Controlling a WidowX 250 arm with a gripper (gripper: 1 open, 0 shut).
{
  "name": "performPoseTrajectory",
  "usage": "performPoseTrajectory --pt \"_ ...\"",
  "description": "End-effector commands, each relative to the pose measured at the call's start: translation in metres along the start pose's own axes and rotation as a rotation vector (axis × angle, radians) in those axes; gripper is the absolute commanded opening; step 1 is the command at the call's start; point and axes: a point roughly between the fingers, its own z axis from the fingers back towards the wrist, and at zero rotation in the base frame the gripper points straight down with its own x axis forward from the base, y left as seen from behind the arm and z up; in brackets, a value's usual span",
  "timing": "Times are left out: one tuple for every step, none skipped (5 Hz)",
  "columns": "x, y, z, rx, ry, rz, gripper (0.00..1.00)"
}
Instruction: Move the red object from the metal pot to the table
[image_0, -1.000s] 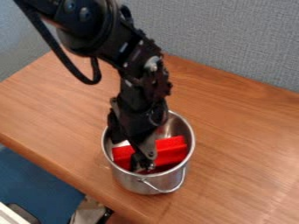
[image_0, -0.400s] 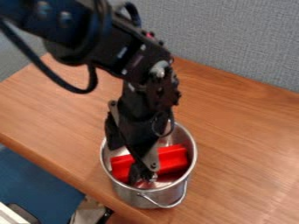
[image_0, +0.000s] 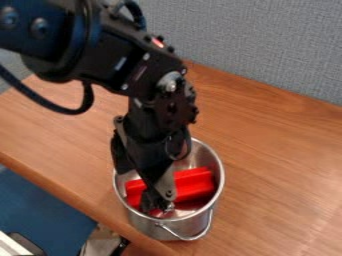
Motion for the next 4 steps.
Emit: performPoseTrajectory --pt "0.003 0.003 0.006 0.004 0.029 -0.019 1.00" --pt "0.005 0.005 0.010 0.005 0.071 -0.040 1.00" --pt "0.005 0.009 0.003 -0.006 0.064 0.039 1.00" --pt "0.007 0.012 -0.001 -0.015 0.053 0.107 1.00"
